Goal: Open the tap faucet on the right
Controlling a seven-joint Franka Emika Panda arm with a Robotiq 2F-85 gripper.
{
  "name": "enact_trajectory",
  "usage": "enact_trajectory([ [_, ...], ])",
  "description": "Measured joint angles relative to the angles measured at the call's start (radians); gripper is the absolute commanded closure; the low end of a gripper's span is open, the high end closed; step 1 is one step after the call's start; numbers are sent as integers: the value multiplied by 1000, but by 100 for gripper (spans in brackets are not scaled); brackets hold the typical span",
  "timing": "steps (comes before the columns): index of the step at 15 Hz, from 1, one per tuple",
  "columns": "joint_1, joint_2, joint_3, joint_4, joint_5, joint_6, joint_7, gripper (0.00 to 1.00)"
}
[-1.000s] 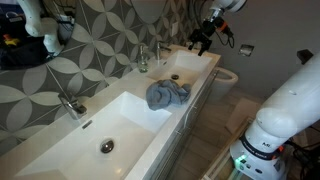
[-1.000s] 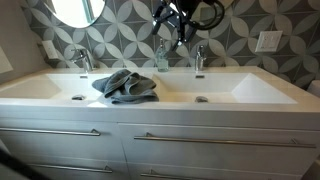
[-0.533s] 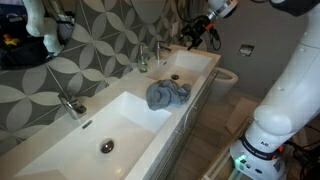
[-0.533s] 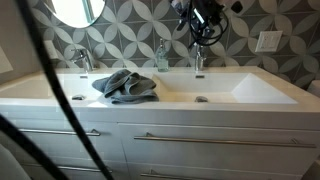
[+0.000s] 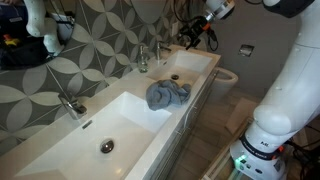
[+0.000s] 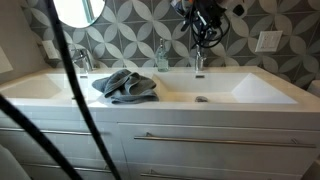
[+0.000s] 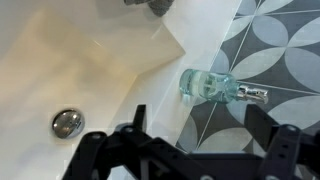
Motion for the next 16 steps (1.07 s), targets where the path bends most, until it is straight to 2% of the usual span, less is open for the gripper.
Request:
enact_trajectory([
  [3, -9, 5, 15, 2, 5, 13, -10, 0],
  [6, -18, 49, 41, 33, 79, 53, -13, 0],
  [10, -27, 143, 79, 105, 189, 123, -15, 0],
  [16, -61, 264, 106, 229, 276, 197, -14, 0],
])
